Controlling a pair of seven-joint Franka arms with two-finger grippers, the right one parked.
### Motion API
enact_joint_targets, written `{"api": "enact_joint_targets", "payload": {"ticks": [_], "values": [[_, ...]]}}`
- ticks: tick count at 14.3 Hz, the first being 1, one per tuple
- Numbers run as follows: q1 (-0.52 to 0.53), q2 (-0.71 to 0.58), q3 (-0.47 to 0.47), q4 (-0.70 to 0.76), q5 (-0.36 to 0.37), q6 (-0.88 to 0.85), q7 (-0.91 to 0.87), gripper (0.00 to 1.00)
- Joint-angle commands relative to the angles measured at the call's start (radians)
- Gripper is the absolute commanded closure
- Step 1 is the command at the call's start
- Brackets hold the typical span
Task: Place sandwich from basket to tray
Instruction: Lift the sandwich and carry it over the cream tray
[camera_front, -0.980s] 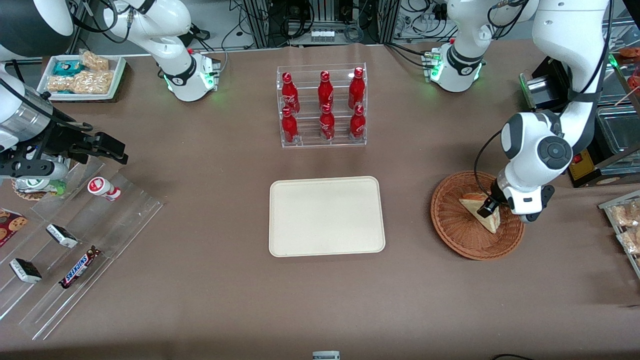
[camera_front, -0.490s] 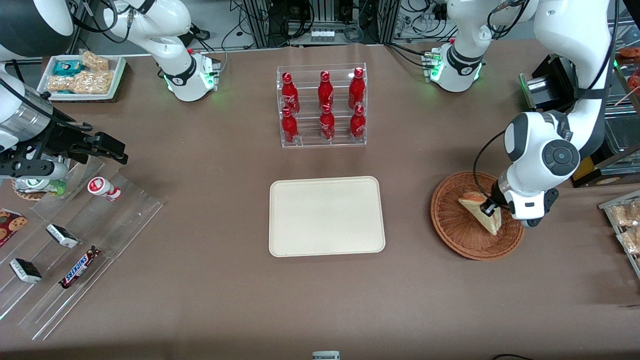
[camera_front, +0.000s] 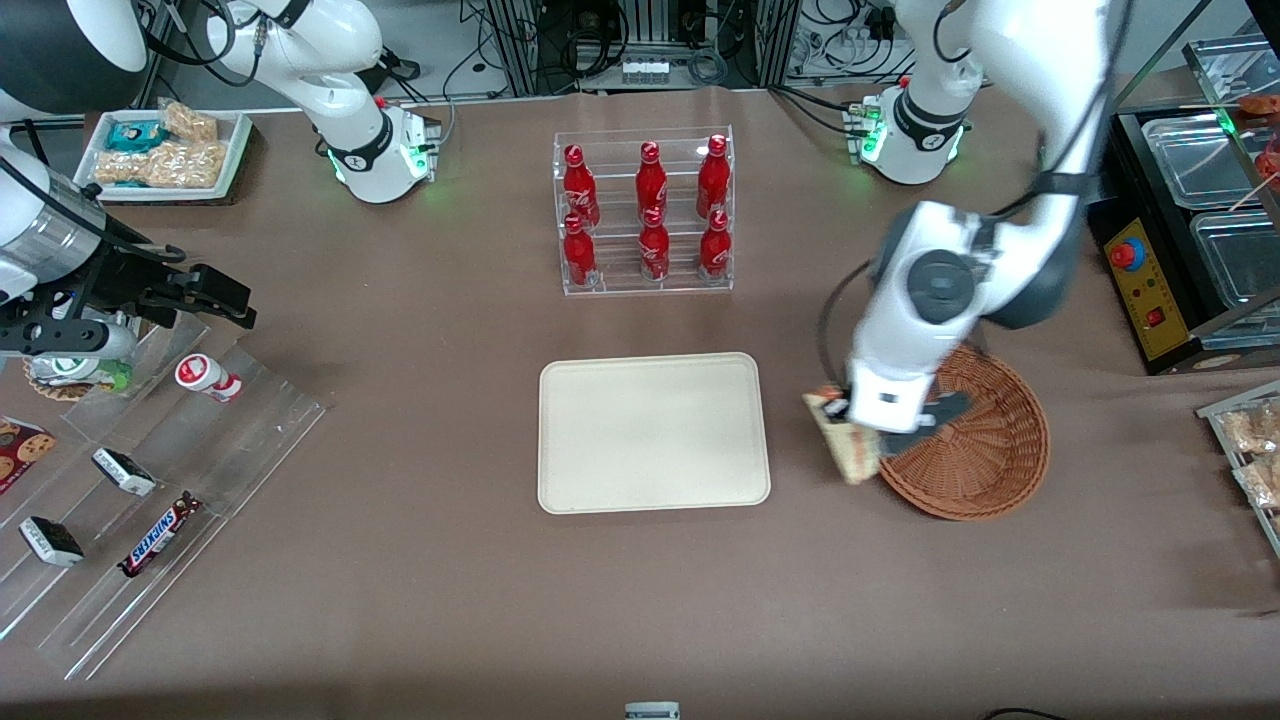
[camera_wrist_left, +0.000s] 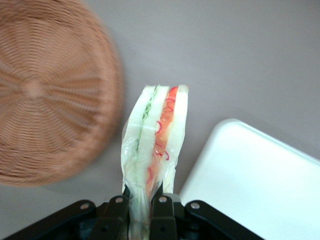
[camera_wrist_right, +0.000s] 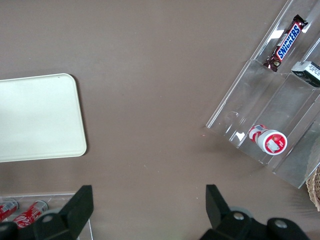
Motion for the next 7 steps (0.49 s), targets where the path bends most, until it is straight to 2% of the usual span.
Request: {"api": "enact_joint_targets", "payload": {"ticks": [1, 3, 7], "values": [[-0.113, 0.143, 0.016, 0.155, 0.0, -0.007, 0.002, 0.92], [-0.172, 0.203, 0.016, 0.212, 0.0, 0.034, 0.002, 0.92], [-0.262, 0.262, 0.017, 0.222, 0.012, 0.152, 0.004, 0.92]]}}
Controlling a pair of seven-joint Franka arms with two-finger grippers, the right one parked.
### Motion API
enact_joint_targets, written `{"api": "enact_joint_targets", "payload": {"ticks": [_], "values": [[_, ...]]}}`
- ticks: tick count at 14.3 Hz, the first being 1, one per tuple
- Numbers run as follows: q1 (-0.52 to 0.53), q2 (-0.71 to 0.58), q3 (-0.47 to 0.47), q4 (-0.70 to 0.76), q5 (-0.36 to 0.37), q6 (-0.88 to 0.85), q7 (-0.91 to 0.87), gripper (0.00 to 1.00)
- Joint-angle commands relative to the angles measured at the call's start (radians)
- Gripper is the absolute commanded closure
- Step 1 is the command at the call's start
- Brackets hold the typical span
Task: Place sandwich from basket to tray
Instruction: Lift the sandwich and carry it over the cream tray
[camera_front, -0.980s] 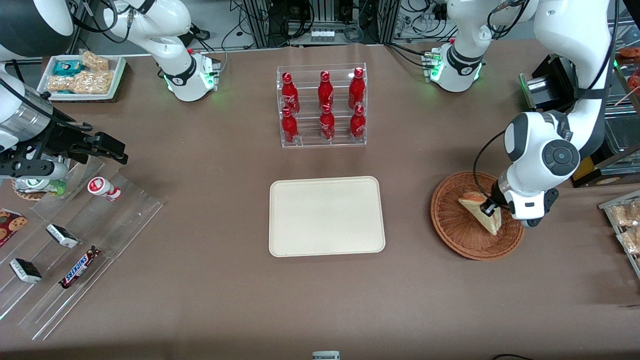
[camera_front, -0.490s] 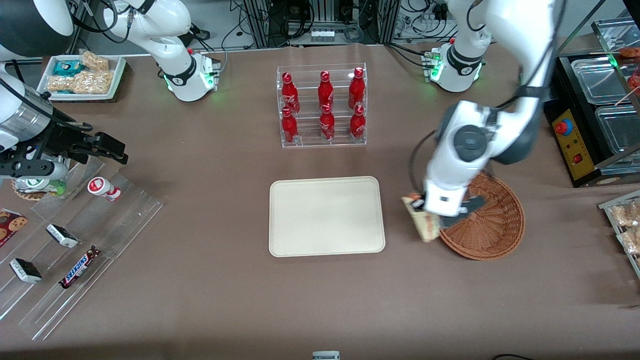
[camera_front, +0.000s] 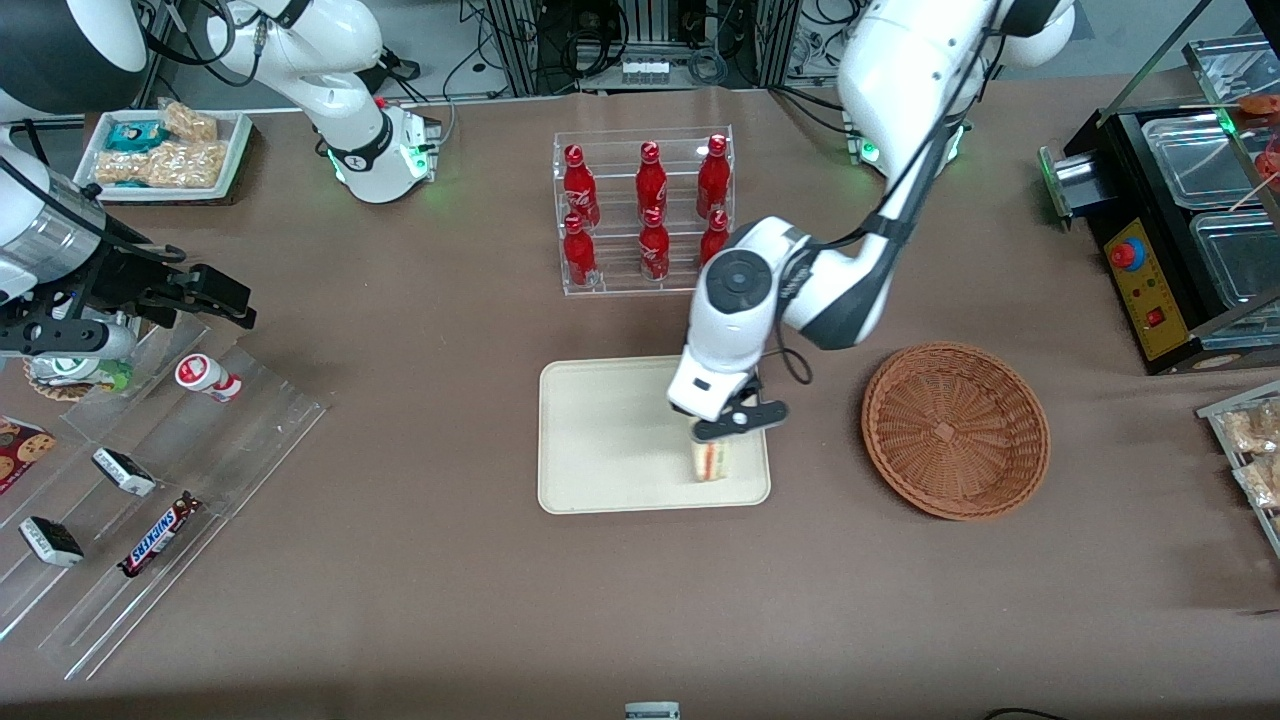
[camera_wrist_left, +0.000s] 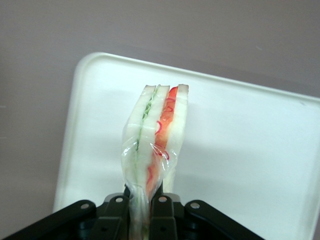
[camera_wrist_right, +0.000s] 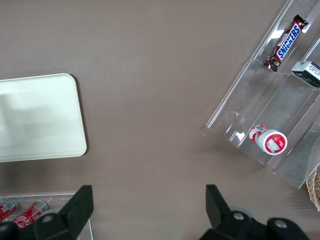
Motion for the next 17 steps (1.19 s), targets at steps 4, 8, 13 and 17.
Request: {"api": "enact_joint_targets", "payload": {"ticks": [4, 8, 13, 17], "values": [[-0.08, 0.087, 0.019, 0.05, 0.011, 0.067, -0.017, 0.92], [-0.093, 0.113, 0.017, 0.046, 0.004, 0.094, -0.045, 0.71], [-0.074, -0.006, 0.023, 0.044, 0.013, 0.042, -0.041, 0.0], [-0.027, -0.144, 0.025, 0.046, 0.019, -0.136, -0.027, 0.0]]}}
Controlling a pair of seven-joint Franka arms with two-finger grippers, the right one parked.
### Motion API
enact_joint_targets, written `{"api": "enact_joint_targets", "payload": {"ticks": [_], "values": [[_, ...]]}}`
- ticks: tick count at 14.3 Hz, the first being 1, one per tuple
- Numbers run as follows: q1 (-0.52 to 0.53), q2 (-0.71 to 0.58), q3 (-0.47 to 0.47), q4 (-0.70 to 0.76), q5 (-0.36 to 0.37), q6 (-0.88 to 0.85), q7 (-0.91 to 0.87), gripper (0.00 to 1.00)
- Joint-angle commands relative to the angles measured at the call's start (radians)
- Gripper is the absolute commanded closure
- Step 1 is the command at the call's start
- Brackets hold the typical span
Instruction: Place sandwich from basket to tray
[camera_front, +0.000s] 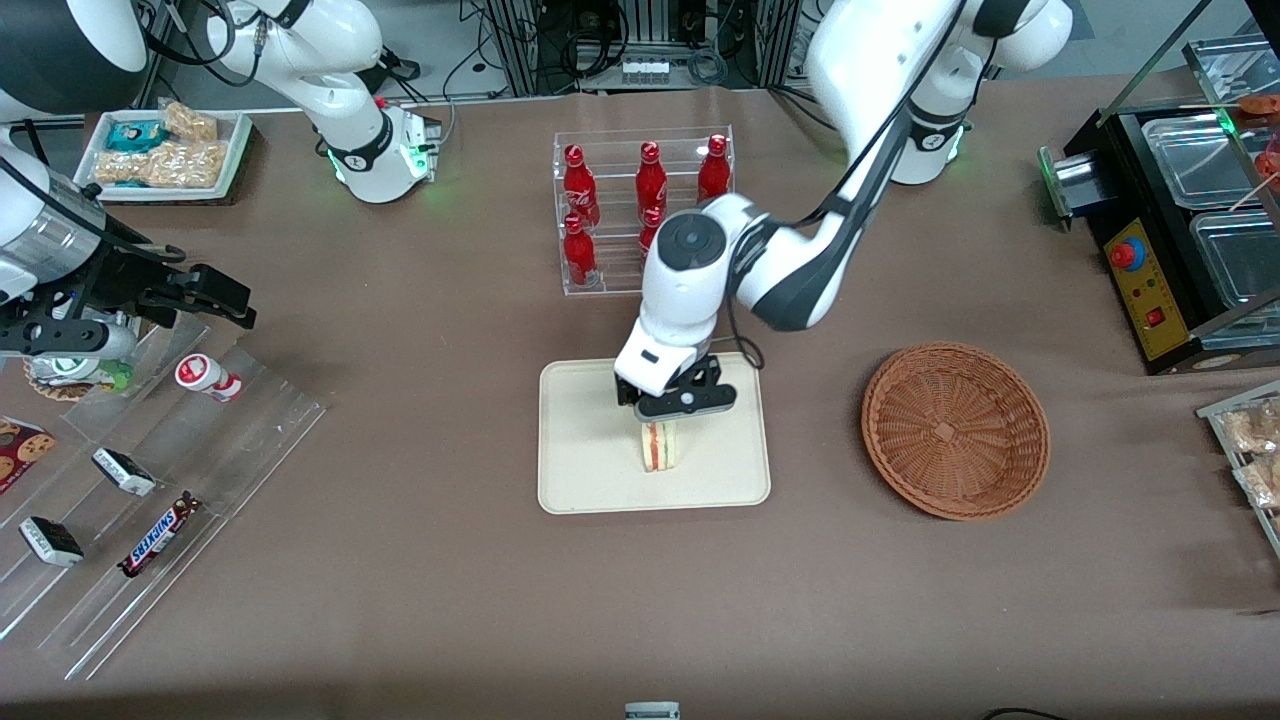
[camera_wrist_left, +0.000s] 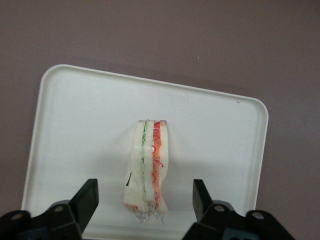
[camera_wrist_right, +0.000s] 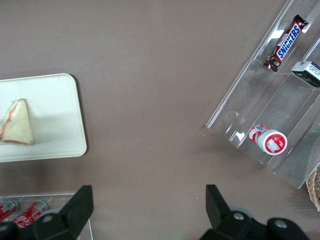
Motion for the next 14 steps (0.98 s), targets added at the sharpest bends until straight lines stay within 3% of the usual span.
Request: {"api": "enact_joint_targets", "payload": {"ticks": [1, 5, 10, 14], "values": [[0.029, -0.126, 0.001, -0.032, 0.023, -0.146, 0.006, 0.0], [0.131, -0.203, 0.013, -0.049, 0.023, -0.262, 0.051, 0.0], [0.325, -0.33, 0.013, -0.171, 0.016, -0.281, 0.234, 0.0], [0.454, -0.399, 0.013, -0.188, 0.009, -0.408, 0.417, 0.0]]}}
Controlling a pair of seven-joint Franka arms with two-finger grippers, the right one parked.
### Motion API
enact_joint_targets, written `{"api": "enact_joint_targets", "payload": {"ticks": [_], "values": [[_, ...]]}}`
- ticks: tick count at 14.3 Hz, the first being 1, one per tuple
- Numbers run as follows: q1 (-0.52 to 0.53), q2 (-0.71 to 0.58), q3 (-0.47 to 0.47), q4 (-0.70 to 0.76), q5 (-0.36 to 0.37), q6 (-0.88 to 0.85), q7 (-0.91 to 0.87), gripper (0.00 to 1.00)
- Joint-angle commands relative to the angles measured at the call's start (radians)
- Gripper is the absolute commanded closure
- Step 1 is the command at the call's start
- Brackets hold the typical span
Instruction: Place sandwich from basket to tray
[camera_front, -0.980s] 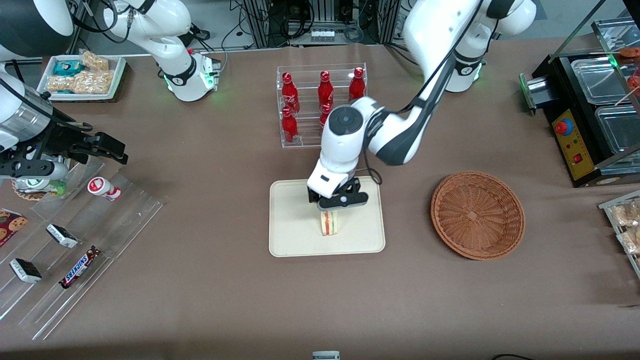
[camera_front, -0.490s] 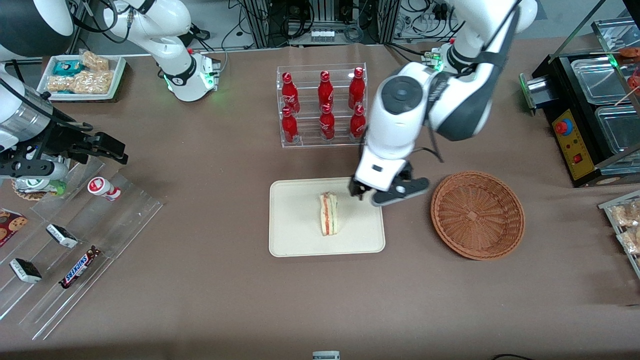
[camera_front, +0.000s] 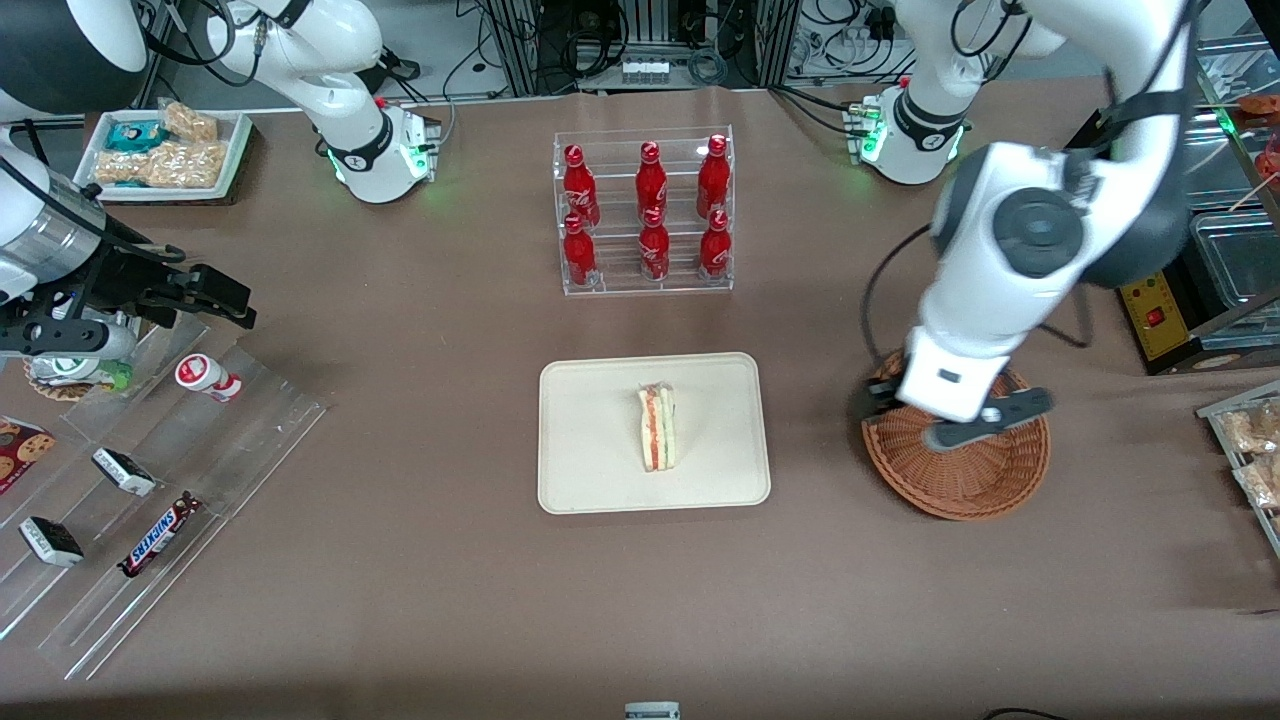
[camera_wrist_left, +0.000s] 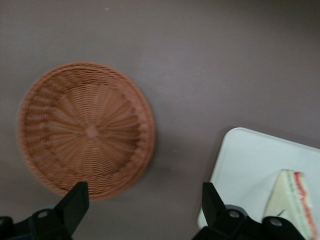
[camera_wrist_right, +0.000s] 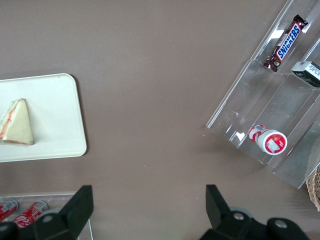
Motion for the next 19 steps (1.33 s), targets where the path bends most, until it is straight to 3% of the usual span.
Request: {"api": "enact_joint_targets", "payload": {"ticks": [1, 8, 12, 19], "values": [[0.083, -0.083, -0.014, -0.042, -0.005, -0.078, 0.114, 0.0], [0.218, -0.193, -0.022, -0.045, -0.008, -0.236, 0.391, 0.0], [0.319, -0.25, -0.046, -0.028, -0.065, -0.287, 0.598, 0.0], [0.318, -0.245, -0.043, -0.008, -0.059, -0.284, 0.619, 0.0]]}}
